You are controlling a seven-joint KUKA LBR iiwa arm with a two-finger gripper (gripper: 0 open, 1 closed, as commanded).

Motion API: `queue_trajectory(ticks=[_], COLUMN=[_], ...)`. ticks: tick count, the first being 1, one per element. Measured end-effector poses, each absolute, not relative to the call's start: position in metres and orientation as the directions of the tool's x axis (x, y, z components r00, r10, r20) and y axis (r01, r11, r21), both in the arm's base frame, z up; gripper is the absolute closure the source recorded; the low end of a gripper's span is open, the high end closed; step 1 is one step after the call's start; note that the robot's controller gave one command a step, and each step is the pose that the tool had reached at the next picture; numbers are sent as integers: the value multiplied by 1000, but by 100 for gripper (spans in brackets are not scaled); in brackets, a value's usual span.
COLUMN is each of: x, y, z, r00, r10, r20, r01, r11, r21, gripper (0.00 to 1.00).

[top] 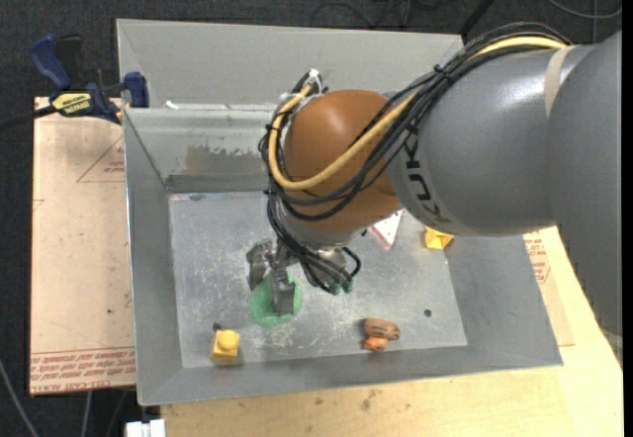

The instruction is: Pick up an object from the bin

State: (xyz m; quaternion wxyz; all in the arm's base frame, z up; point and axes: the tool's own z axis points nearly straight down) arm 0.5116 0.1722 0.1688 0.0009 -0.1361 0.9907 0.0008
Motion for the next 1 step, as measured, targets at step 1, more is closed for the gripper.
queue_trajectory(ticks=[1], x=[558], y=[163], z=[247], r00=[-961], r10=[-276], r20=[-3], r01=[-276], r11=[961], r21=[1], gripper=[100])
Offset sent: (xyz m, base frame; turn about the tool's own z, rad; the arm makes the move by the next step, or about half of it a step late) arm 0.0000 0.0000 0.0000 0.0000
